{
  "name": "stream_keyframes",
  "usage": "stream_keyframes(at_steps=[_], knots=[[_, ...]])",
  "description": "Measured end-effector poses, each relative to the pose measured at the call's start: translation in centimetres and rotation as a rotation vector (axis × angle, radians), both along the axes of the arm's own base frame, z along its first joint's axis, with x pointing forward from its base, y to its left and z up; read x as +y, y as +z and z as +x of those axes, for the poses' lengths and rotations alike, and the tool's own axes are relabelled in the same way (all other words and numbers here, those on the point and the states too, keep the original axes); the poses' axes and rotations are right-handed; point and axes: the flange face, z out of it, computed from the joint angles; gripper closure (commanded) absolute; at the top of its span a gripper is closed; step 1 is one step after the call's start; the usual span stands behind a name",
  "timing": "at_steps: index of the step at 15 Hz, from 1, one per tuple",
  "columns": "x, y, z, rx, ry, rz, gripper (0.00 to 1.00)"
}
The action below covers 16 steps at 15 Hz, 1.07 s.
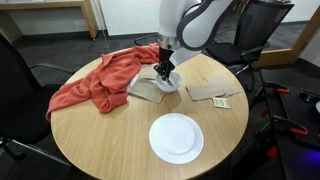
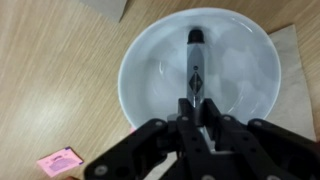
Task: Pick up the marker from the bowl and put it on the table
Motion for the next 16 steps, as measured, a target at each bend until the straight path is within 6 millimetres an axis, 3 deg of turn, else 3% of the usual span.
stream_keyframes(at_steps=[5, 11, 16], knots=[[0.2, 1.9, 0.2, -0.047, 0.009, -0.012, 0.95], [0.4, 7.7, -1.2, -0.129, 0.025, -0.015, 0.95], [2.2, 11.7, -3.4, -0.160, 0.085, 0.003, 0.95]])
